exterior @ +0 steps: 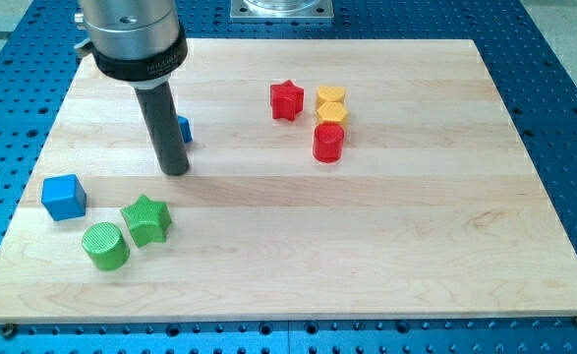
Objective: Place the triangle at the bottom left of the red star
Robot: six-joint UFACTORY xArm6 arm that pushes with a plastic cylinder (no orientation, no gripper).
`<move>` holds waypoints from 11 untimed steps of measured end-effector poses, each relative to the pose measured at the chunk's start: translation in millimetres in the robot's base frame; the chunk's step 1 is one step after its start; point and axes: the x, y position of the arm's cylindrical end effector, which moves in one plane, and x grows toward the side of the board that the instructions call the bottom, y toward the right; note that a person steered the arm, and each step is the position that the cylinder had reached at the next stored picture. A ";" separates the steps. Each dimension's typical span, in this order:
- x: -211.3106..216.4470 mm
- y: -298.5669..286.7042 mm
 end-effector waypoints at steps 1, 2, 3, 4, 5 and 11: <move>15.4 -9.3; 17.2 -23.6; -10.7 -38.5; -52.6 -85.4; -70.9 -60.1; -32.4 72.1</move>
